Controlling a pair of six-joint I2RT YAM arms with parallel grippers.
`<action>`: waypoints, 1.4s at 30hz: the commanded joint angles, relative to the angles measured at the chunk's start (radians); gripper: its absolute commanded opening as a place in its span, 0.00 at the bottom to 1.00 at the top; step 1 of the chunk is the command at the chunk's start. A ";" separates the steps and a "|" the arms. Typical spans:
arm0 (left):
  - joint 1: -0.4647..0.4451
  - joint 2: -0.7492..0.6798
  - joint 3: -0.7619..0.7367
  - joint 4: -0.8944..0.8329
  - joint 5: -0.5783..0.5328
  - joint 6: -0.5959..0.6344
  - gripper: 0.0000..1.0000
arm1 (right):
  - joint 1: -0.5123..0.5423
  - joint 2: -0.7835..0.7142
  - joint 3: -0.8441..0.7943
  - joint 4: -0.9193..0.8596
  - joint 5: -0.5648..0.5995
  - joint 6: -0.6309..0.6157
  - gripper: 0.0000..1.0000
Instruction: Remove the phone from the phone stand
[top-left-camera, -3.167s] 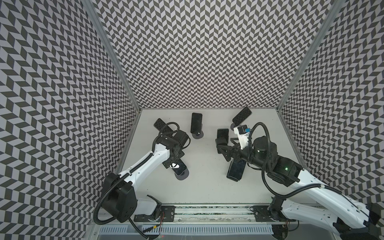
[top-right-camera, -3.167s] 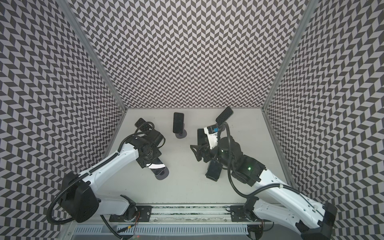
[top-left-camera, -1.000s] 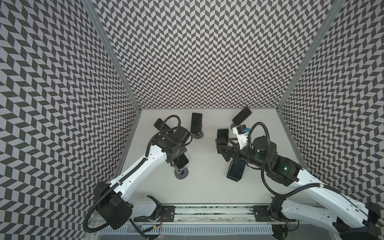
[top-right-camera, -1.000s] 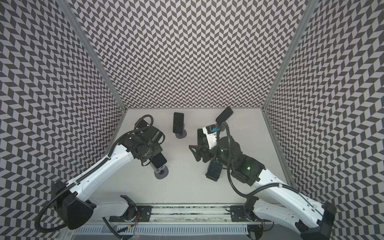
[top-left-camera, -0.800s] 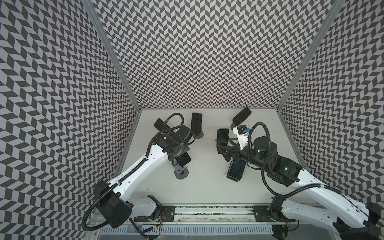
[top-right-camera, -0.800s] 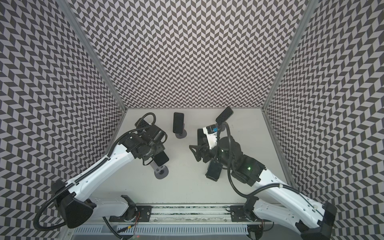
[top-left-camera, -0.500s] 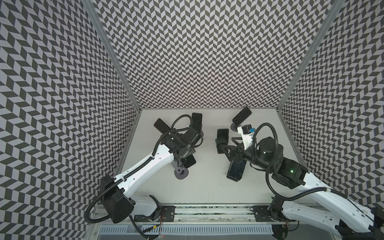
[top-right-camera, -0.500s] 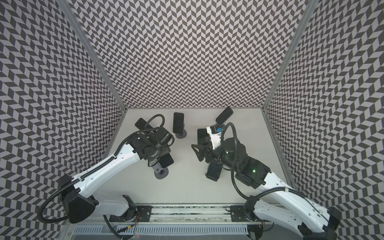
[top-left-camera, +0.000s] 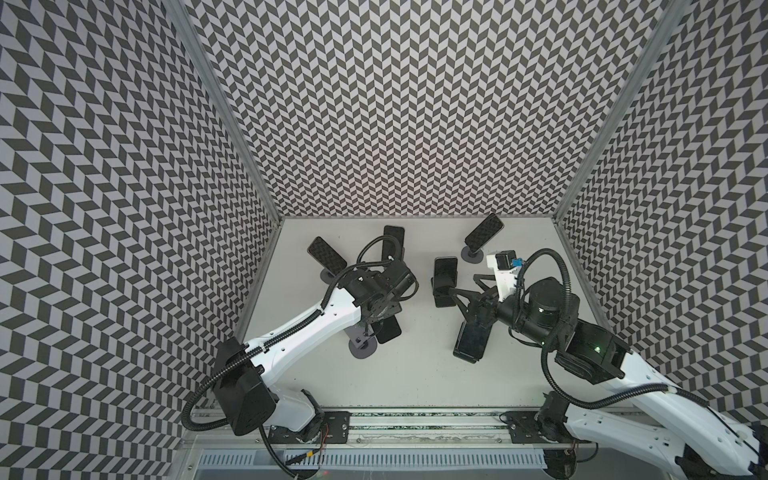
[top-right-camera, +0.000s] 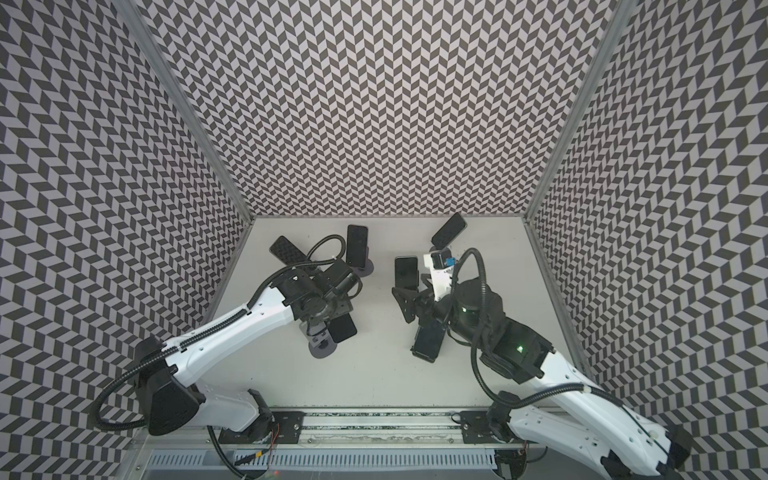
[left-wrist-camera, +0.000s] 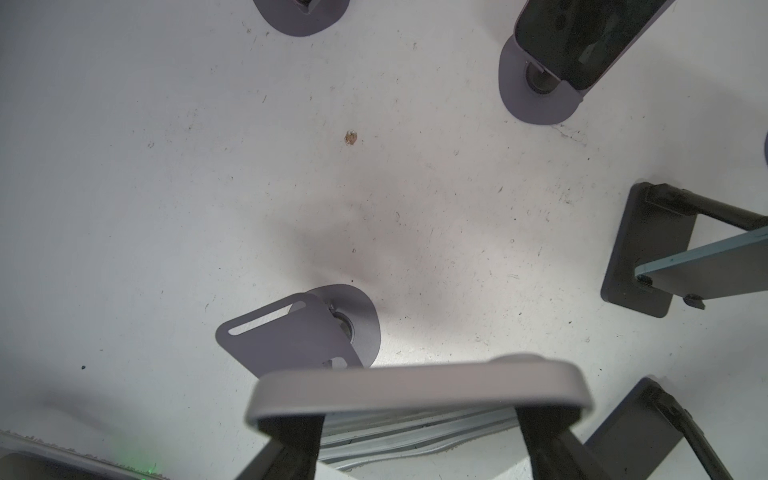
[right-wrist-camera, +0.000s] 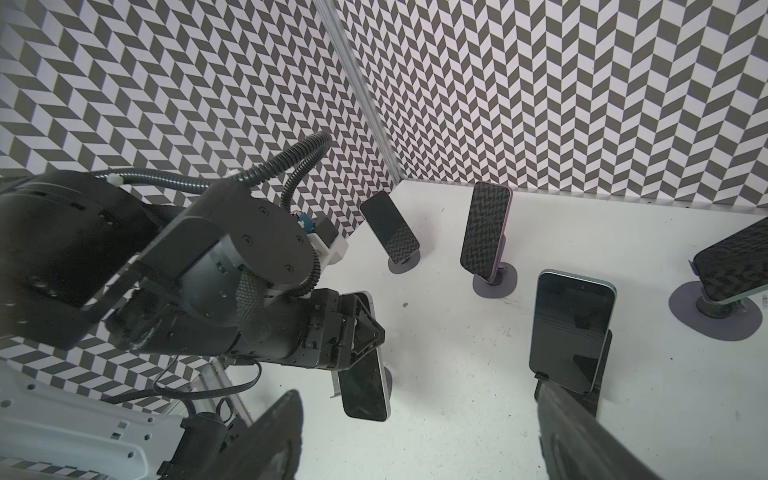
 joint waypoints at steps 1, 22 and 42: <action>-0.007 0.013 0.026 0.038 -0.004 0.016 0.65 | -0.003 -0.028 -0.012 0.002 0.037 -0.002 0.86; 0.013 0.144 0.007 0.177 0.132 0.175 0.65 | -0.004 -0.103 -0.052 -0.046 0.089 0.000 0.85; 0.033 0.261 -0.046 0.296 0.245 0.275 0.65 | -0.005 -0.100 -0.046 -0.049 0.104 0.002 0.85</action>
